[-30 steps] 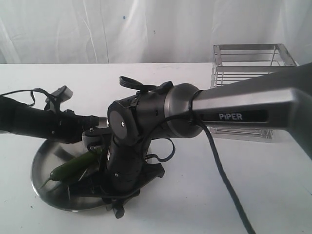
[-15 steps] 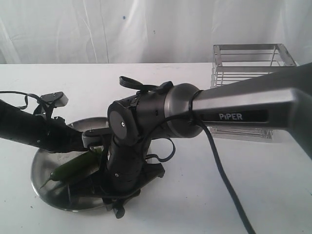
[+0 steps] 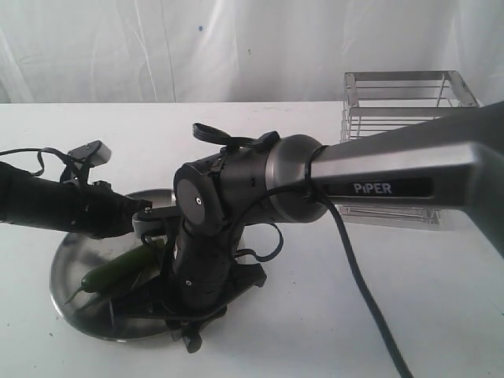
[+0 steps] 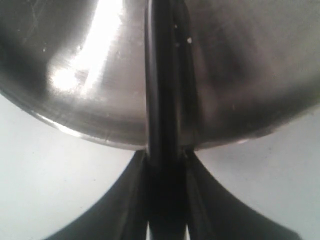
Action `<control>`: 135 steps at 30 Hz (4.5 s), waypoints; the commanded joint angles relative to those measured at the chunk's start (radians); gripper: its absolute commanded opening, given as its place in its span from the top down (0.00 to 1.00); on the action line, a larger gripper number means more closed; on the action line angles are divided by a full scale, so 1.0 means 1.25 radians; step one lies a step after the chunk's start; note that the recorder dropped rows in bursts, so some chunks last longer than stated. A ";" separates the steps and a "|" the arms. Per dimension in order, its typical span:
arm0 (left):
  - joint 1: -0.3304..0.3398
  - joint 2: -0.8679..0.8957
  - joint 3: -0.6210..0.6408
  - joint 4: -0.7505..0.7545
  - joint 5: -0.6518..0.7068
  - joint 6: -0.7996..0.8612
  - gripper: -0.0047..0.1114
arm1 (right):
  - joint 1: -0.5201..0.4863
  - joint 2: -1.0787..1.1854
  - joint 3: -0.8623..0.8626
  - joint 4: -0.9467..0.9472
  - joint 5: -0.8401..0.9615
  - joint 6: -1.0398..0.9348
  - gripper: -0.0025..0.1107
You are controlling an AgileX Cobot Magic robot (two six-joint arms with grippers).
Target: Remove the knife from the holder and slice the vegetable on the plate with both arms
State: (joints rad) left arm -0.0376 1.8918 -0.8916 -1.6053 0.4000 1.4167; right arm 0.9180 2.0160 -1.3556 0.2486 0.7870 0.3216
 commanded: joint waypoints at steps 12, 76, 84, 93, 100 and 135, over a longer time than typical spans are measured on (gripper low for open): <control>-0.003 0.014 0.004 0.040 -0.012 0.016 0.96 | 0.001 0.000 -0.002 -0.011 0.003 -0.004 0.98; -0.003 -0.211 0.015 0.075 -0.074 -0.045 0.96 | 0.041 -0.020 0.006 -0.053 -0.002 0.036 0.98; -0.003 -0.206 0.015 0.076 0.001 -0.045 0.96 | 0.041 -0.015 0.006 -0.052 -0.010 0.036 0.98; -0.003 -0.131 0.016 0.033 0.015 -0.041 0.96 | 0.041 -0.015 0.006 -0.052 -0.011 0.036 0.98; -0.003 -0.084 0.016 0.025 0.018 -0.037 0.96 | 0.041 -0.015 0.006 -0.052 -0.011 0.036 0.98; -0.003 0.029 0.036 0.041 -0.089 -0.037 0.96 | 0.041 0.010 0.006 -0.047 0.027 0.036 0.98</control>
State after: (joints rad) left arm -0.0376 1.9128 -0.8690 -1.5877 0.3481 1.3664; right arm 0.9691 2.0203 -1.3538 0.1923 0.7905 0.3599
